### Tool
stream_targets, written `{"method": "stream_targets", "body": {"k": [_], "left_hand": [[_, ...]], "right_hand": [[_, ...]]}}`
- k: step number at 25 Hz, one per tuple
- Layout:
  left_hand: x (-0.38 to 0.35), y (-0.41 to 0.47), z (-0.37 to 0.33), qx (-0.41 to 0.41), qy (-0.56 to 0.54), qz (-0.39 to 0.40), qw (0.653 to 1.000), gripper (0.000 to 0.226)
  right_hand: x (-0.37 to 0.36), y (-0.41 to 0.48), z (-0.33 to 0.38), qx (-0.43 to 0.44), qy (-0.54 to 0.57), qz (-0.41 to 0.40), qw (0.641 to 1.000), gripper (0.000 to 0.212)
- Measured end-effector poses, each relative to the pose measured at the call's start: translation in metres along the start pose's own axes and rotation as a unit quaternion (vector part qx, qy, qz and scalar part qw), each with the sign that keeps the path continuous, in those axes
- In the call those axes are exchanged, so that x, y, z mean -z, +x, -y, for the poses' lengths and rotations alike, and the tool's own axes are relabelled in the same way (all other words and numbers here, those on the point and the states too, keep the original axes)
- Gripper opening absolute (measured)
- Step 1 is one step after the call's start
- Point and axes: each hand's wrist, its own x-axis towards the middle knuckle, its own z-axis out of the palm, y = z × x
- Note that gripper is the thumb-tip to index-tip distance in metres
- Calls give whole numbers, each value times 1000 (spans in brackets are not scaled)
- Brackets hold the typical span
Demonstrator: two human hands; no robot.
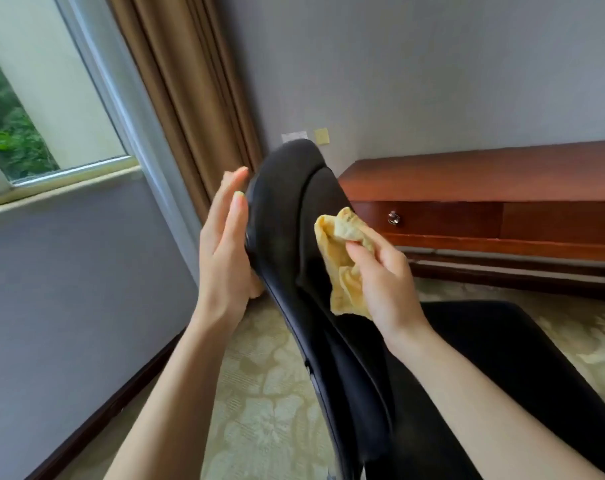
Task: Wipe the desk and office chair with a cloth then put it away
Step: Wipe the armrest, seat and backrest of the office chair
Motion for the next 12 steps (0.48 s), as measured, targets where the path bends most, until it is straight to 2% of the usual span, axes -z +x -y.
{"method": "stream_targets", "body": {"k": [3,6,8,11,12], "left_hand": [[15,57,7,48,36,69,996,25],[20,101,14,94,111,85,986,27],[15,125,15,159,131,118,971,36],[2,153,2,296,113,197,928,57],[-5,153,-2,316,122,217,916,60]], "right_hand": [[-25,80,10,31,-36,30,998,33],[-57,154,21,20,-72,44,996,36],[-75,195,28,-5,-144,34,989,35],[-96,238,42,-51,-320,48,945,40],[-99,243,46,-74,-360,65,928,43]]}}
